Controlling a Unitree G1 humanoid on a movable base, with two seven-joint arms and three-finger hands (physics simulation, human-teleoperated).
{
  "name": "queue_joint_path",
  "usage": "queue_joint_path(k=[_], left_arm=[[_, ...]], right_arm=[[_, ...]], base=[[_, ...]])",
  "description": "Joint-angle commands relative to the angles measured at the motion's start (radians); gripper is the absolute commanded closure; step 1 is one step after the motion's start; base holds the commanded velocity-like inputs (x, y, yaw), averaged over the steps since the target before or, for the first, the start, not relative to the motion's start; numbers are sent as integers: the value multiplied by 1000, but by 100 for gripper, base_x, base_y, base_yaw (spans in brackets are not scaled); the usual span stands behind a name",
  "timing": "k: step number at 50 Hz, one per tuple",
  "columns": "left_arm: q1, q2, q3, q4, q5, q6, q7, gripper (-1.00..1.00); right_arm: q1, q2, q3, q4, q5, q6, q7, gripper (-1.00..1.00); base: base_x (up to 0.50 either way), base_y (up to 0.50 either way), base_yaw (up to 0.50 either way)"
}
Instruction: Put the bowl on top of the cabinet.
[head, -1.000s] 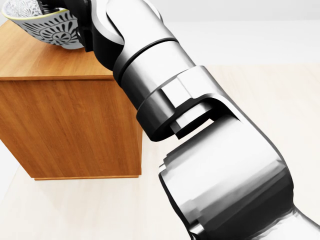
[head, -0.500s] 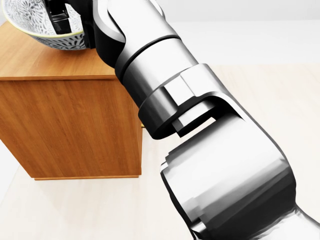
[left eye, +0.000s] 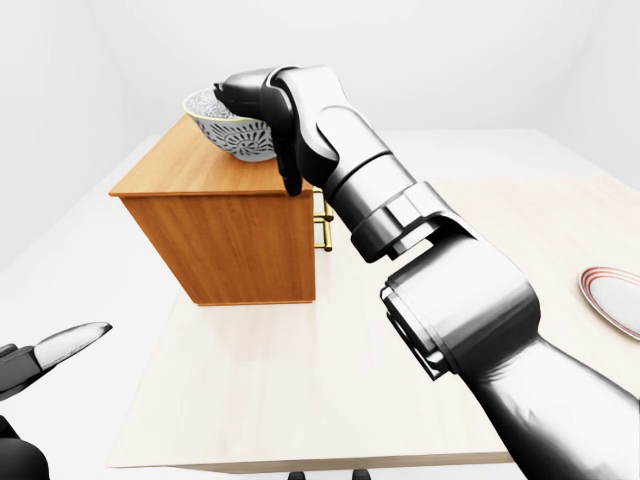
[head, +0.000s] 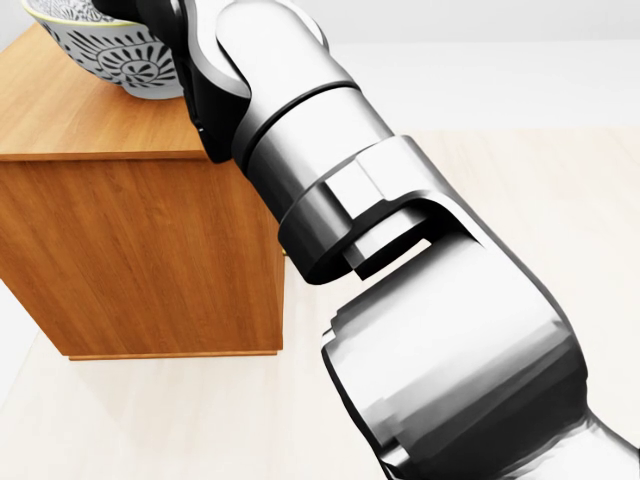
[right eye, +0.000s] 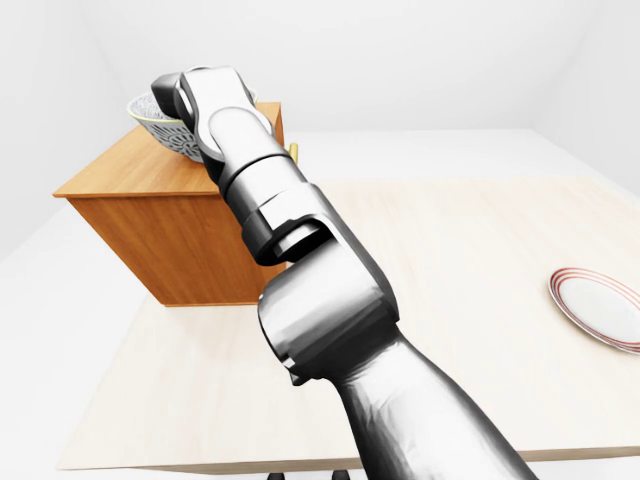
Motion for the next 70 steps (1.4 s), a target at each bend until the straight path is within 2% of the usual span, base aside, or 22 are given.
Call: queue_joint_path(k=[1,21,51,59,65,70], left_arm=[[0,0,0,1,0,0,0,-100],[2,-2,-5,3,3,0,-2,-100],[5,-8,-11,5,12,0,-6,-100],[4,-9,-10,4,11,0,-6,-100],[2,-6,-8,1,8,0,-3,-100],[-1,-2,-3,-5,-1,0,0,-100]], right_arm=[[4,0,4,2,5,0,-2,-100],[-10,-7,2,5,7,0,-27,-100],[-149,-62,-14,22,5,0,-26,-100],[-225,-95,-25,41,-9,0,-75,-100],[-268,-119,-23,50,-27,0,-49,-100],[-300,-139,-28,60,-41,0,-67,-100]], base=[[0,0,0],[0,0,0],[0,0,0],[0,0,0],[0,0,0],[0,0,0]])
